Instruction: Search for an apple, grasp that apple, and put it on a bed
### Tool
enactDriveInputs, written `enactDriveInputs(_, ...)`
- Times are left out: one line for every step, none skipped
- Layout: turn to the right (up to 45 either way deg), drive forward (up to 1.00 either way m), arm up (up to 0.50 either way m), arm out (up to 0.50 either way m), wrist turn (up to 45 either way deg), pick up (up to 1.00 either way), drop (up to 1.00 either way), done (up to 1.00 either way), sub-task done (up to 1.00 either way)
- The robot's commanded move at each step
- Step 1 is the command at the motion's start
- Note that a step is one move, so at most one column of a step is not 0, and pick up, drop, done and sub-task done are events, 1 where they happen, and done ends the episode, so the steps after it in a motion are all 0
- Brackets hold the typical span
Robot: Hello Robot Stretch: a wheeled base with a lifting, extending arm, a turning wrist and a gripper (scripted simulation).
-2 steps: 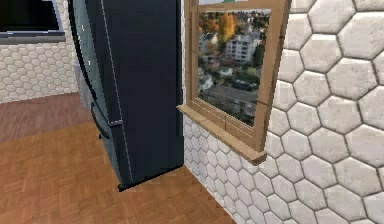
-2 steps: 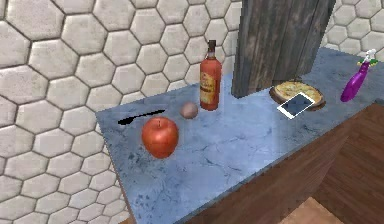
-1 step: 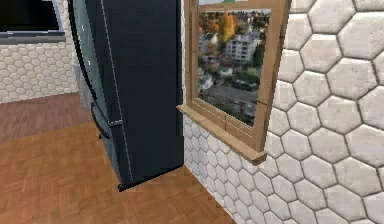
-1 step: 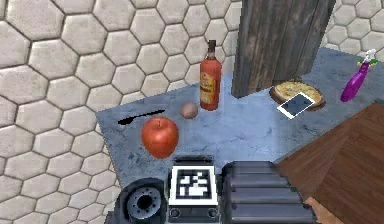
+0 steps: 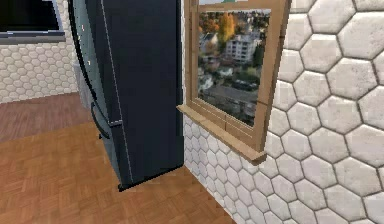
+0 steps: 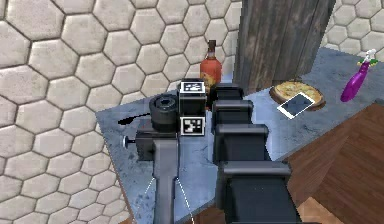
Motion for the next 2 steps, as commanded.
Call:
enactDriveInputs(0.0,0.0,0.0,0.0,45.0,0.0,0.0,0.0,0.0)
enactDriveInputs(0.0,0.0,0.0,0.0,45.0,0.0,0.0,0.0,0.0)
